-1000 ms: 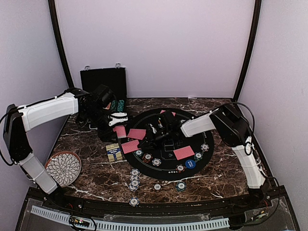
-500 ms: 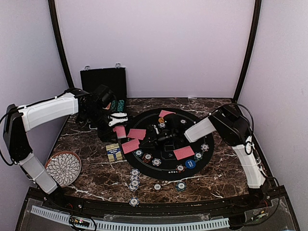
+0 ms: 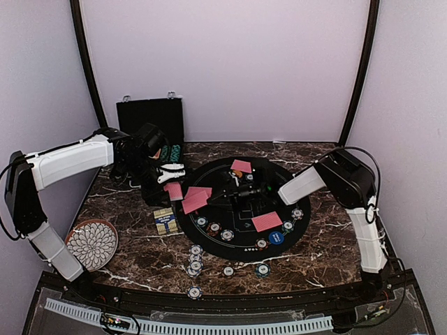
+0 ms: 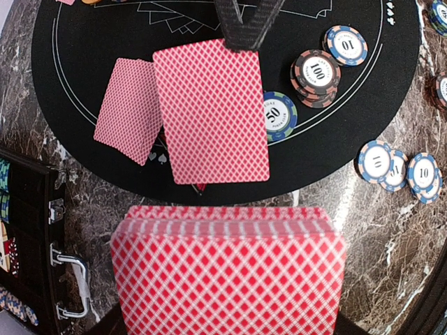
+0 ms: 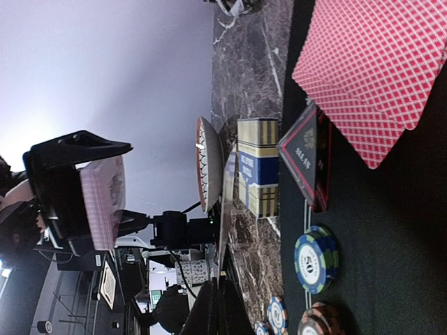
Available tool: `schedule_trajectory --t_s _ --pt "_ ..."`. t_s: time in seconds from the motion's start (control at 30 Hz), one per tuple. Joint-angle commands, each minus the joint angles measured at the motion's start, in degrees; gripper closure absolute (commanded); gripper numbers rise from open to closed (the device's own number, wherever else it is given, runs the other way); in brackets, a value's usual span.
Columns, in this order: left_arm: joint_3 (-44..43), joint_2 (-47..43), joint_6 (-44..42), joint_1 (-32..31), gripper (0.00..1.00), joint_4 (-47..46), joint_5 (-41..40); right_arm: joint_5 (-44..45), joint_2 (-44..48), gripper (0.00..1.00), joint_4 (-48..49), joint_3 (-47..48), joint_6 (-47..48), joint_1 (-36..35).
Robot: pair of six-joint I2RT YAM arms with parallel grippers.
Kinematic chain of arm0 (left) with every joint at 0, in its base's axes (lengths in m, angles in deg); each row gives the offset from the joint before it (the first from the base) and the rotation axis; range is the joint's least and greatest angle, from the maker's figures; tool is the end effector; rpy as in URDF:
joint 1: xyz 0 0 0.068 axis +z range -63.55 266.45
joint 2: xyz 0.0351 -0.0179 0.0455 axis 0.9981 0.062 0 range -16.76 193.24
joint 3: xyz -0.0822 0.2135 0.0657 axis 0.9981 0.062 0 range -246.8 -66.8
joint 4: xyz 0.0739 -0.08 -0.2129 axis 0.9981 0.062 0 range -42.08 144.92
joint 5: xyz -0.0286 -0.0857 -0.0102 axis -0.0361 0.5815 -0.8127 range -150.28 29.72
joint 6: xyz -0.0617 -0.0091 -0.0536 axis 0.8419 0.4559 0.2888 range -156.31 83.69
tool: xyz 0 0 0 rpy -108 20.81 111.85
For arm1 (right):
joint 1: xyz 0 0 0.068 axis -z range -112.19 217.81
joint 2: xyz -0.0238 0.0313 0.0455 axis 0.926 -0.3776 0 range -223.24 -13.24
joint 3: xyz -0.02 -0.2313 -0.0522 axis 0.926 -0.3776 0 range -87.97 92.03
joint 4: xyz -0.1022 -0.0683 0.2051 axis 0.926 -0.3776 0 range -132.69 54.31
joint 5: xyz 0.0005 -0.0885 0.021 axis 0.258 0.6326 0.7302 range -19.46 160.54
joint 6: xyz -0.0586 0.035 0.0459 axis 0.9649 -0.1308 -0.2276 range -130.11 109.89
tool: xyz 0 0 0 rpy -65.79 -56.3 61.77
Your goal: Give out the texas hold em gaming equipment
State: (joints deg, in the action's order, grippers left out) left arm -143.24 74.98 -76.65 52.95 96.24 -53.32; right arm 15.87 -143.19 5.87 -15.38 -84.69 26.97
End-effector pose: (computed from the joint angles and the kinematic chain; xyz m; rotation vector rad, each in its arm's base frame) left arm 0.2625 -0.1840 0.2109 1.6357 2.1136 -0.1249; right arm 0.3000 0.3366 0.1030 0.1842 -2.3477 -2.0081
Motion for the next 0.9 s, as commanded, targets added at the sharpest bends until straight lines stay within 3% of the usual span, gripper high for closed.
schedule_trajectory --t_s 0.0,0.23,0.57,0.87 --pt "0.3 -2.5 -0.3 0.3 1.00 -0.1 0.1 -2.0 3.6 1.00 6.7 -2.1 -2.2 1.6" --pt "0.3 -2.6 -0.3 0.3 1.00 0.2 -0.1 -2.4 6.6 1.00 4.7 -3.2 -0.5 6.9" --pt "0.2 -2.7 -0.6 0.3 1.00 0.6 -0.4 2.6 7.0 1.00 -18.7 5.7 14.4 18.1" --pt "0.4 -2.6 -0.9 0.3 1.00 0.4 -0.5 6.3 1.0 1.00 -30.2 16.3 20.4 20.4"
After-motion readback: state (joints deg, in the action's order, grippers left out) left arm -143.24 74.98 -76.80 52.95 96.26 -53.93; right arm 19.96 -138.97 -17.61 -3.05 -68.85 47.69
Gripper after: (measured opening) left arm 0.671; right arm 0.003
